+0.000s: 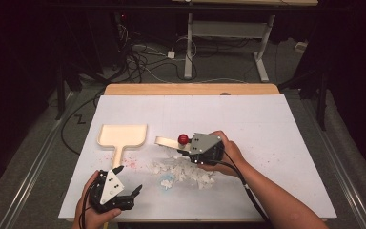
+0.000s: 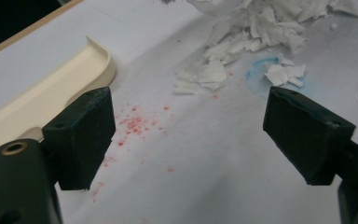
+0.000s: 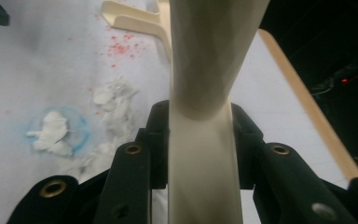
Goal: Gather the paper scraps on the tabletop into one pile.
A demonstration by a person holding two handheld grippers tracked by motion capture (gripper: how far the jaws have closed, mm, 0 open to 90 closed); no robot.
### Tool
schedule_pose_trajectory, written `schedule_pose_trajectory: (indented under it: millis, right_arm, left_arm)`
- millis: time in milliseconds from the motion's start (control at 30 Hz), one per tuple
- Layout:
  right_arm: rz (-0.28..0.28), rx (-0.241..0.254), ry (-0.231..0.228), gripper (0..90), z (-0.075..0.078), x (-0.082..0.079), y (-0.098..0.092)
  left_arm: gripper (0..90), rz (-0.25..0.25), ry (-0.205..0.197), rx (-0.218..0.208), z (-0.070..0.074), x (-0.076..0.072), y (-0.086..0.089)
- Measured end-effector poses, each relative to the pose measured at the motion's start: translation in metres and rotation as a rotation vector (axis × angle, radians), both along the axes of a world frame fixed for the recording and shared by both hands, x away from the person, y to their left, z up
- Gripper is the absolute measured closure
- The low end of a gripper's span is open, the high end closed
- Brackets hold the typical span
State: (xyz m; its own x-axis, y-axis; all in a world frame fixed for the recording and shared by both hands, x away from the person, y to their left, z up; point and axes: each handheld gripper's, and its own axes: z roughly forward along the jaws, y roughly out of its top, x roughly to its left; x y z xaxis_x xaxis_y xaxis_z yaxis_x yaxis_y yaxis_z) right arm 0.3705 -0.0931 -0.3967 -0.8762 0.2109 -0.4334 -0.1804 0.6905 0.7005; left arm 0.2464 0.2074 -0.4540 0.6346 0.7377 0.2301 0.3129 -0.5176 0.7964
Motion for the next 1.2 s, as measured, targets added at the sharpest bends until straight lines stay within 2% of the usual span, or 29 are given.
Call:
schedule_pose_trajectory:
  millis: [100, 200, 233, 267, 333, 367, 500, 600, 633, 667, 767, 800, 833, 933, 1000, 1033, 1067, 1167, 1200]
  right_arm:
    - [-0.002, -0.009, -0.005, 67.8, -0.001, 0.004, 0.006]
    - [0.007, -0.073, -0.013, 67.8, -0.011, 0.015, 0.025]
    - [0.016, -0.083, -0.006, 67.8, -0.014, 0.018, 0.029]
    - [0.027, -0.070, 0.025, 67.8, -0.017, 0.020, 0.033]
    - [0.041, -0.077, 0.026, 67.8, -0.019, 0.022, 0.036]
    - [0.052, -0.064, 0.039, 67.8, -0.021, 0.023, 0.040]
    - [0.123, -0.113, 0.068, 67.8, -0.030, 0.019, 0.055]
    - [0.156, -0.128, 0.076, 67.7, -0.031, 0.016, 0.056]
    - [0.183, -0.145, 0.084, 67.7, -0.032, 0.013, 0.055]
    - [0.183, -0.145, 0.084, 67.7, -0.032, 0.013, 0.055]
    - [0.234, -0.153, 0.116, 67.8, -0.027, 0.009, 0.042]
    - [0.234, -0.153, 0.116, 67.8, -0.027, 0.009, 0.042]
    - [0.250, -0.152, 0.113, 67.8, -0.023, 0.007, 0.034]
    - [0.214, -0.118, 0.086, 67.8, -0.017, 0.006, 0.019]
    - [0.166, -0.075, 0.069, 67.7, -0.011, 0.007, 0.008]
    - [0.166, -0.075, 0.069, 67.7, -0.011, 0.007, 0.008]
    - [0.128, -0.027, 0.071, 67.7, -0.004, 0.007, -0.004]
    - [0.045, 0.018, 0.059, 67.7, 0.005, 0.005, -0.022]
    - [0.045, 0.018, 0.059, 67.7, 0.005, 0.005, -0.022]
  left_arm:
    - [16.0, 0.000, -0.006, -0.001, 0.001, -0.001, 0.002]
    - [16.0, -0.010, -0.004, 0.005, 0.001, -0.001, 0.000]
    - [16.0, -0.013, -0.003, 0.008, 0.000, -0.001, 0.000]
    - [16.0, -0.016, 0.000, 0.008, 0.000, -0.001, -0.001]
    - [16.0, -0.020, 0.004, 0.009, -0.001, -0.001, -0.001]
    - [16.0, -0.021, 0.006, 0.005, -0.002, -0.001, -0.001]
    - [16.0, -0.025, 0.009, 0.007, -0.002, 0.000, -0.001]
    - [16.0, -0.027, 0.007, 0.004, -0.002, -0.001, -0.001]
    - [16.0, -0.027, 0.007, 0.005, -0.002, -0.001, -0.001]
    - [16.0, -0.028, 0.008, 0.005, -0.002, -0.001, -0.001]
    - [16.0, -0.031, 0.011, 0.009, -0.002, -0.001, -0.002]
    - [16.0, -0.032, 0.011, 0.009, -0.002, -0.001, -0.002]
    - [16.0, -0.032, 0.012, 0.009, -0.003, -0.001, -0.003]
    - [16.0, -0.033, 0.015, 0.009, -0.003, -0.001, -0.003]
    - [16.0, -0.035, 0.016, 0.013, -0.003, -0.001, -0.004]
    - [16.0, -0.035, 0.017, 0.014, -0.003, -0.001, -0.004]
    - [16.0, -0.036, 0.018, 0.015, -0.003, -0.001, -0.004]
    - [16.0, -0.036, 0.022, 0.019, -0.004, -0.001, -0.006]
    - [16.0, -0.039, 0.023, 0.019, -0.004, -0.001, -0.006]
